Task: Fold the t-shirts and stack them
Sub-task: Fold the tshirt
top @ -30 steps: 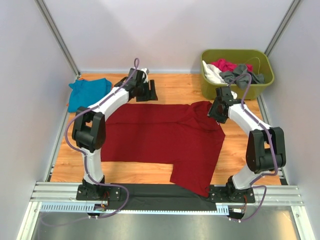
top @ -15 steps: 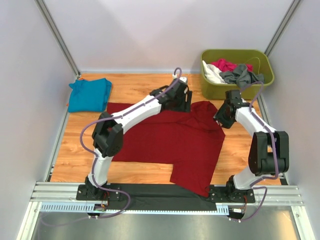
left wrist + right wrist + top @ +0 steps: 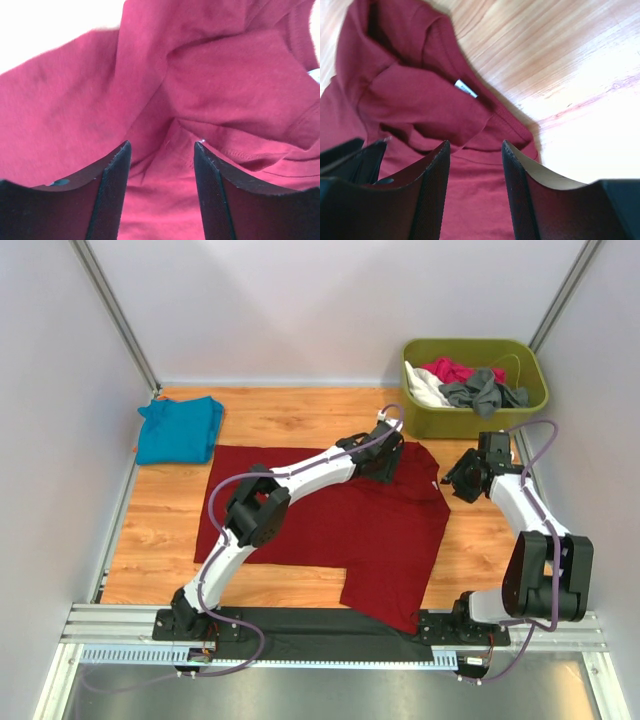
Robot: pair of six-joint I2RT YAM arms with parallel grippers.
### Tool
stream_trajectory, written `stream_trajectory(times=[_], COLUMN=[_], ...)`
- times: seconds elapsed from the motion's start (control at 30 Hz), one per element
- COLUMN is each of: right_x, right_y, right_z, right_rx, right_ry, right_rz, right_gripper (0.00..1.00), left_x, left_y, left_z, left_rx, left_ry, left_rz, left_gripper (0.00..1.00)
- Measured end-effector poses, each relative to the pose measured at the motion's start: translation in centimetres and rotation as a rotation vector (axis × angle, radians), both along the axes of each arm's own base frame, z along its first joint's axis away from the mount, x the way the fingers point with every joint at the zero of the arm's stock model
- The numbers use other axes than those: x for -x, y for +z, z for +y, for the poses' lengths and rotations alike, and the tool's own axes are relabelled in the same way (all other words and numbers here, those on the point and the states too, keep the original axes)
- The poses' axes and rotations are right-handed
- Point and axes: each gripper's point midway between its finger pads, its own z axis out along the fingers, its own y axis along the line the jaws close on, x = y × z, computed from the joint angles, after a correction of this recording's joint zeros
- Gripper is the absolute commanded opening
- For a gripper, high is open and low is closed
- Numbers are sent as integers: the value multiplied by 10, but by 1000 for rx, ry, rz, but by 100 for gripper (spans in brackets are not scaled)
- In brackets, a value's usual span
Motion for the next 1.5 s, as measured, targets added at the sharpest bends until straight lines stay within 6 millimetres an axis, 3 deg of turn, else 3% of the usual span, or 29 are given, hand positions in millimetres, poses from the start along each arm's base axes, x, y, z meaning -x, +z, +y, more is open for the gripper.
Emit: stream_trajectory(times=[0.33,0.67,0.73,0.87,0.97,1.23,1.5], right_x=[-3,-4,-5,-7,-7,-10,-10], right_y=[5,1,1,0,-2,-7,-11], right_z=[0,-3,-3,-4,-3,0,2], right_rx=[-6,-20,-23,-25,-29,-45,-59], right_ry=[21,19,19,18,21,31,39], right_rz=[-37,-29,-32,-36,-32,-28,-22], right_gripper=[46,46,46,45,45,44,43], left_x=[-3,1,2,2,3,15,26], left_y=[9,-22,-26,-26,-28,-21,13], left_z=[-27,-28,-28,-30,-30,-17,-10], left_rx=[81,45,41,47,52,57,117], left_ry=[-154,-193,-198,-208,-215,-221,-233], left_rz=[-54,-24,-15,-18,-26,-28,-63], left_gripper=[54,53,47,17,1,0,0])
